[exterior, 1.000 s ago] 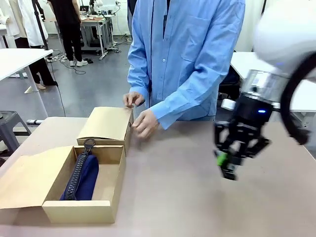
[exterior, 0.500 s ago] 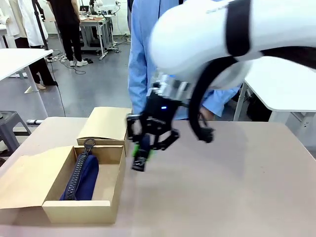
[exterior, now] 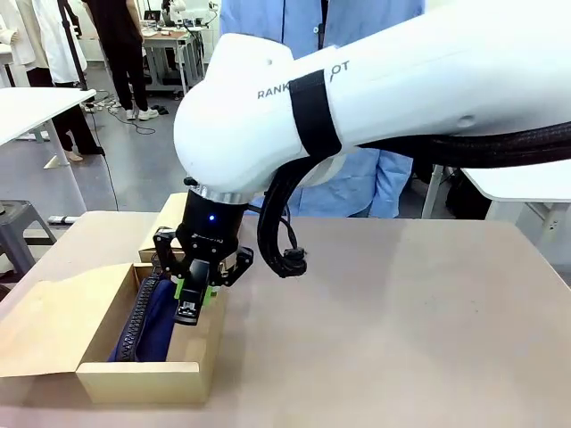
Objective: Place items inside the box.
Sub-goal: Pick up a Pencil pouch or Stapler and place it inside the Mailer Box closest to the robot.
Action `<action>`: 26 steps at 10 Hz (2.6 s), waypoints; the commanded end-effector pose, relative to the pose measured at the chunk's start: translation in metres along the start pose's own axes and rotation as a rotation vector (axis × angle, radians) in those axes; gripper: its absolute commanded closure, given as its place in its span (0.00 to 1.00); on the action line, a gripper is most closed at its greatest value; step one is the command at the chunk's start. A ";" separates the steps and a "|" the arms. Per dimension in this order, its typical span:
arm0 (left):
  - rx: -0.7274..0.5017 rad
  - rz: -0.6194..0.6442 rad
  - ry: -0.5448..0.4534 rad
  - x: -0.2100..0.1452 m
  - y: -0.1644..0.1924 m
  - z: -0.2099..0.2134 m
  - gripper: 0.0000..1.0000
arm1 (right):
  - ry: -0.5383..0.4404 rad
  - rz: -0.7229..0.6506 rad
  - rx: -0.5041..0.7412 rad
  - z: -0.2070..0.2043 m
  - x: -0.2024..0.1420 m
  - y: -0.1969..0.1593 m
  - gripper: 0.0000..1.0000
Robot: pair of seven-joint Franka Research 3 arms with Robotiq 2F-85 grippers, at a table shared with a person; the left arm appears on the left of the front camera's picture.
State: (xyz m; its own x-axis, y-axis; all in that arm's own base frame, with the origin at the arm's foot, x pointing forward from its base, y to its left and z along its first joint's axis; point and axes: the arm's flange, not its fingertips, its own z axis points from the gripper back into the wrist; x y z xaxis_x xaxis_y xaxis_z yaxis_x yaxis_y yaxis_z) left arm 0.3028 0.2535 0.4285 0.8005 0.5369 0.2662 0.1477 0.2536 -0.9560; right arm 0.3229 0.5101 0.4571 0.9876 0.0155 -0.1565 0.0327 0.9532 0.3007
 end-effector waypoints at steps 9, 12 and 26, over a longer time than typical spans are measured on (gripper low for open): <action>-0.016 -0.019 -0.004 -0.001 -0.002 -0.001 0.00 | 0.034 0.225 -0.352 -0.035 0.029 0.076 0.63; -0.016 -0.019 -0.004 -0.001 -0.002 -0.001 0.00 | 0.043 0.172 -0.325 -0.045 0.038 0.094 0.63; -0.016 -0.019 -0.004 -0.001 -0.002 -0.001 0.00 | 0.045 0.102 -0.340 -0.043 0.037 0.099 0.00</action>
State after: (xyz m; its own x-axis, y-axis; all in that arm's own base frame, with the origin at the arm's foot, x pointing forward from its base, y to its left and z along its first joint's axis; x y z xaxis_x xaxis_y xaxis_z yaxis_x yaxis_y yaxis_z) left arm 0.3028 0.2535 0.4285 0.8005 0.5369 0.2663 0.1479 0.2536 -0.9559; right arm 0.3535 0.6159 0.4353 0.9755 0.1138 -0.1883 -0.1197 0.9926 -0.0202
